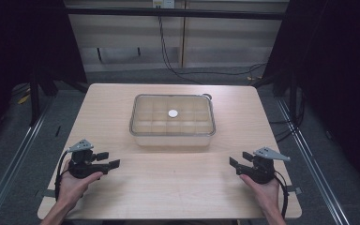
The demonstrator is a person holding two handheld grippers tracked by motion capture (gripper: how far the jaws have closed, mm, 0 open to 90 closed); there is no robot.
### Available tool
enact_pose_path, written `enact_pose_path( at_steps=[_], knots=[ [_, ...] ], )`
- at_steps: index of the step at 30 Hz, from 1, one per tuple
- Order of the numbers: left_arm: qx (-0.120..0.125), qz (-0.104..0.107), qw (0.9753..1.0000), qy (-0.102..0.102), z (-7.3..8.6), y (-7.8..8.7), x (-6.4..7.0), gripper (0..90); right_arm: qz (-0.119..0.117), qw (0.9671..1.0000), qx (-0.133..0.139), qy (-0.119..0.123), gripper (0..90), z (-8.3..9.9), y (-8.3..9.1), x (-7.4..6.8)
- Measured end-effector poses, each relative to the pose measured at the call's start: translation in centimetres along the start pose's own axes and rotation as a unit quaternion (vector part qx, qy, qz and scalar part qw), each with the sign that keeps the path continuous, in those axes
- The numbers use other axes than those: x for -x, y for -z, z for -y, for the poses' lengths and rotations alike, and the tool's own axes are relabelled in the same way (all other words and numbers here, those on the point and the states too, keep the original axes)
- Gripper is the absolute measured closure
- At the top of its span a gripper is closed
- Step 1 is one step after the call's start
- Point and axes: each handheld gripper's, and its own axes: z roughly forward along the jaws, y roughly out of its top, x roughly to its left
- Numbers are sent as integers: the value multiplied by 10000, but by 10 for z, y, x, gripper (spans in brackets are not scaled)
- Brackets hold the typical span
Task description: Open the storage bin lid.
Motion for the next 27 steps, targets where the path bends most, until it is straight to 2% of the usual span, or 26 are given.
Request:
enact_pose_path(
  at_steps=[1, 2, 5, 7, 8, 11, 12, 13, 16, 21, 22, 25, 27],
  knots=[
    [0, 0, 10000, 0, 0, 0, 0, 331, 0, 10000, 0, 0, 349, 0, 0, 0],
    [31, -139, 9999, 24, 0, -1, 0, 331, -24, 10000, 7, 18, 348, 0, -1, -1],
    [122, -164, 9998, 74, -1, 0, -1, 309, -114, 9999, 30, 87, 394, 0, -1, -1],
    [118, -120, 9998, 127, -1, 0, -2, 303, -261, 9996, 88, -21, 407, -1, 2, 2],
    [129, -116, 9997, 183, -1, 0, -3, 303, -261, 9996, 88, -21, 407, -1, 2, 2],
    [265, -138, 9995, 134, -1, 0, -3, 339, -484, 9988, -3, -58, 431, -2, 2, 3],
    [265, -138, 9995, 134, -1, 0, -3, 354, -484, 9988, -3, -58, 431, -2, 2, 3],
    [233, -105, 9997, 58, -1, -1, -2, 376, -575, 9983, 27, -83, 467, -3, 2, 2],
    [189, 57, 9998, 84, -2, -3, -1, 397, -680, 9976, 20, -103, 463, -5, 0, -1],
    [197, 7, 9998, -26, -2, -4, 1, 416, -724, 9974, -18, 8, 466, -8, -1, -7],
    [204, -29, 9997, -131, -2, -3, 0, 424, -753, 9971, -63, 0, 481, -11, -1, -9],
    [220, -117, 9996, -109, -2, -5, 1, 407, -690, 9976, 0, 59, 484, -13, -1, -11],
    [293, -6, 9995, -68, -2, -5, 1, 409, -740, 9972, -31, 25, 477, -15, -2, -10]
  ],
)
